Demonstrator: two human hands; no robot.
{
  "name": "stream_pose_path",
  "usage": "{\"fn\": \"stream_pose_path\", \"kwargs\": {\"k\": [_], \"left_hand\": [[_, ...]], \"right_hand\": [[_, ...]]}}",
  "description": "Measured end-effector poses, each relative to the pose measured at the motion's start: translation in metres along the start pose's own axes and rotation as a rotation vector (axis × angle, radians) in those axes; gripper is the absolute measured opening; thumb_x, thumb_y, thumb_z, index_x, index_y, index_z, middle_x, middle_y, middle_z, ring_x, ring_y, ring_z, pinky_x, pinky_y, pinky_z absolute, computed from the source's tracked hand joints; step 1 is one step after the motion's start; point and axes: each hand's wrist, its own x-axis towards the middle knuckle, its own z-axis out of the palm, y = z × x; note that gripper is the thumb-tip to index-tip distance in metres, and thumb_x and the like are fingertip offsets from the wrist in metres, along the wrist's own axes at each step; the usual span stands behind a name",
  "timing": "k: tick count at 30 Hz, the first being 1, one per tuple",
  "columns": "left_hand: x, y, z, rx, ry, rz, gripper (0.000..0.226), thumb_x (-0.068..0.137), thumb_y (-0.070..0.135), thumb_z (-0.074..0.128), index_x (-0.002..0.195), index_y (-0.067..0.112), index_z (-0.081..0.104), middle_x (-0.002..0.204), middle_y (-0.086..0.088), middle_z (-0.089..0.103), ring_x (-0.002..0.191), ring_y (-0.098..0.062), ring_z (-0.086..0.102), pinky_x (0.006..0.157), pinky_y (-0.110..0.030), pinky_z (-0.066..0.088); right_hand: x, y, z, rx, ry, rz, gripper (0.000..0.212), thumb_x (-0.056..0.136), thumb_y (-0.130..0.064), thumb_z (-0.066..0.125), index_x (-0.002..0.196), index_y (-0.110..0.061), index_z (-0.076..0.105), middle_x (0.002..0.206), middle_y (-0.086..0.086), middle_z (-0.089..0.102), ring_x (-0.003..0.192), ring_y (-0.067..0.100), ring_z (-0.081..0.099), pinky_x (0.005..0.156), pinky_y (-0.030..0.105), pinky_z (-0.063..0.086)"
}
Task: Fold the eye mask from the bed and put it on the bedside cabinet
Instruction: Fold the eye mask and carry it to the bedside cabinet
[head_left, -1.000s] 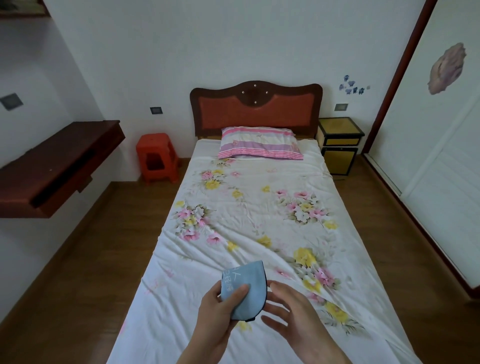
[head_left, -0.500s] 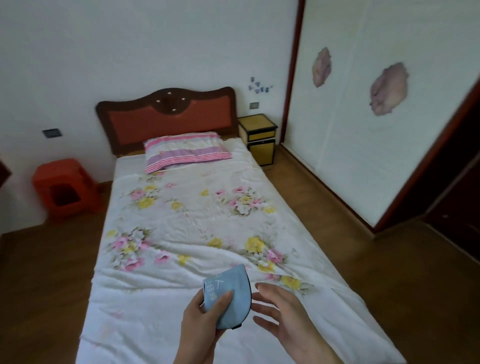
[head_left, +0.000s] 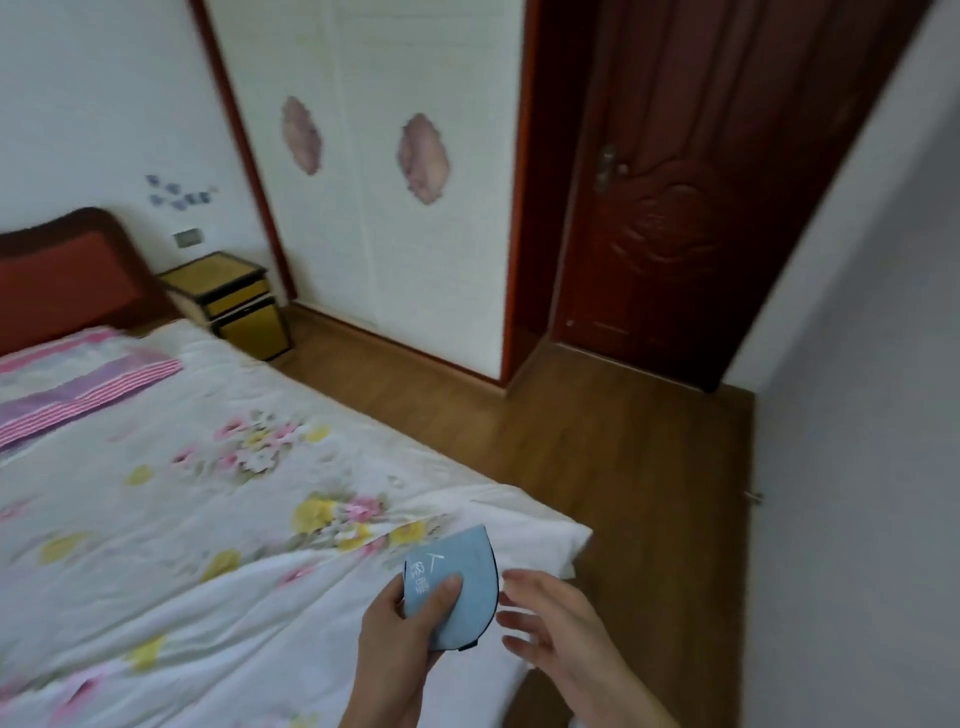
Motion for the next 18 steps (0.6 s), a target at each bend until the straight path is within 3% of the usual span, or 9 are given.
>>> {"fn": "stream_pose_path", "kwargs": {"k": [7,11,13,18], "left_hand": [[0.012,-0.01,0.099,0.151,-0.176,-0.046,0.03,0.07,0.014,0.085,0.097,0.009,0.073,0.095,-0.017,0.076,0.087,-0.038,0.072,0.062,-0.042,0.062],[0.026,-0.018,0.154,0.211,-0.247,-0.064,0.039,0.075,0.018,0.083,0.109,0.005,0.069,0.105,-0.02,0.072,0.096,-0.039,0.069,0.074,-0.047,0.062],[0.036,-0.019,0.185,0.225,-0.272,-0.078,0.038,0.074,0.019,0.083,0.107,0.005,0.07,0.103,-0.021,0.073,0.094,-0.04,0.069,0.074,-0.046,0.062],[0.074,-0.021,0.269,0.278,-0.306,-0.083,0.032,0.071,0.026,0.084,0.097,0.013,0.071,0.087,-0.009,0.079,0.088,-0.032,0.072,0.077,-0.05,0.063]], "right_hand": [[-0.012,-0.015,-0.082,0.143,0.173,-0.048,0.028,0.084,-0.026,0.079,0.109,-0.017,0.07,0.113,0.01,0.071,0.105,0.028,0.067,0.09,0.039,0.059],[-0.001,-0.024,-0.126,0.234,0.239,-0.045,0.021,0.083,-0.027,0.08,0.101,-0.02,0.073,0.1,0.004,0.077,0.1,0.025,0.07,0.086,0.039,0.061],[0.01,-0.033,-0.15,0.265,0.275,-0.049,0.017,0.082,-0.026,0.08,0.097,-0.019,0.075,0.093,0.004,0.079,0.098,0.027,0.072,0.084,0.04,0.062],[0.049,-0.076,-0.219,0.318,0.316,-0.076,0.017,0.081,-0.022,0.082,0.093,-0.022,0.07,0.103,0.009,0.073,0.098,0.028,0.07,0.088,0.045,0.061]]}}
